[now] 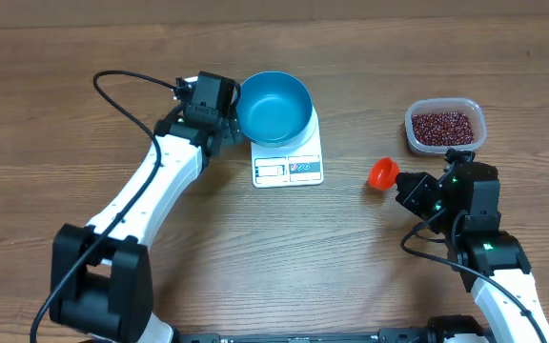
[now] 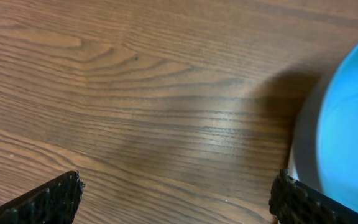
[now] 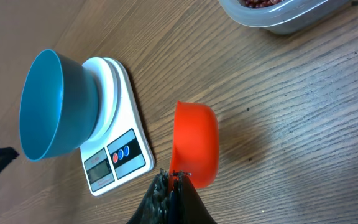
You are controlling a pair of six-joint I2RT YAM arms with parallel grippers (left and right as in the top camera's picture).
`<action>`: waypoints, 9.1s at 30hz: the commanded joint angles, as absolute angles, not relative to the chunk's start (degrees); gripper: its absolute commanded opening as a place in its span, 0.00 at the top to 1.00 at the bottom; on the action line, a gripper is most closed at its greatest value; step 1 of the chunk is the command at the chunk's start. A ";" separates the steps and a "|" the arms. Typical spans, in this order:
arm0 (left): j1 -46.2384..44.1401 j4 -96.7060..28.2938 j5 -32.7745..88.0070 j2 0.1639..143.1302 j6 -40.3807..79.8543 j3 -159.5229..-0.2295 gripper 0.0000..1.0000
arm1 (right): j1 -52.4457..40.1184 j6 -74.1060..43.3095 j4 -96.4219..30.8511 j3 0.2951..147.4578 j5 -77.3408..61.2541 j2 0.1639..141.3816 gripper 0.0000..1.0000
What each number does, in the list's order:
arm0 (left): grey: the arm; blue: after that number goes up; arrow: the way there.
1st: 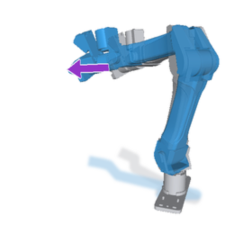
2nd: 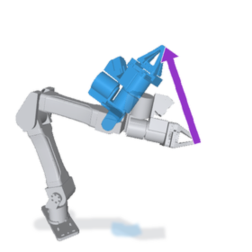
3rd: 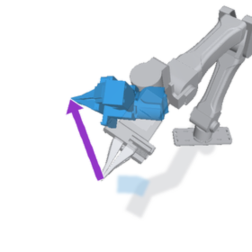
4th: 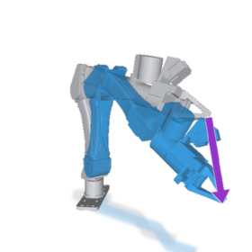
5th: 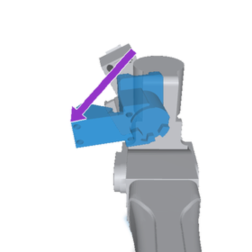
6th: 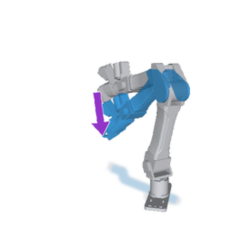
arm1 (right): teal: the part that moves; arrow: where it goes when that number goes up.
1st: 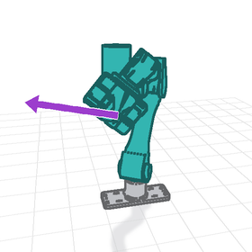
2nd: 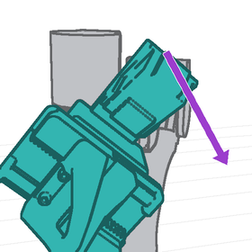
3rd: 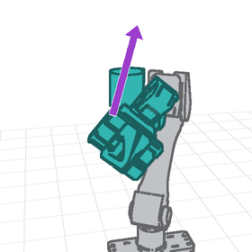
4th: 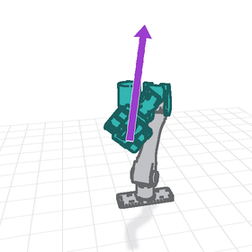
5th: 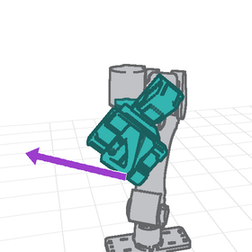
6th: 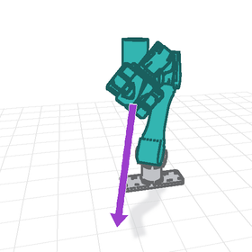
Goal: Scoop item into bowl and weigh 150g on scale
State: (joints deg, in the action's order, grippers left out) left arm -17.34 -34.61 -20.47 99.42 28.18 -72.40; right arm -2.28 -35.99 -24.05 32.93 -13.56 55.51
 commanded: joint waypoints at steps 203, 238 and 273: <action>-32.23 -47.77 -8.08 58.41 9.23 -58.57 0.01 | -2.52 -35.92 -23.75 34.48 -13.52 55.31 0.96; -32.23 -48.12 -8.05 62.74 9.23 -58.54 0.01 | -2.50 -32.69 -24.58 34.48 -13.47 55.31 0.96; -32.23 -35.70 -9.93 63.00 8.71 -58.54 0.01 | -2.57 -19.20 -49.67 52.27 -10.28 55.31 0.96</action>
State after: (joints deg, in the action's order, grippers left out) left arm -31.90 -37.85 -8.84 62.57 8.67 -58.63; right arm -2.31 -20.38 -49.41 50.37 -11.14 55.61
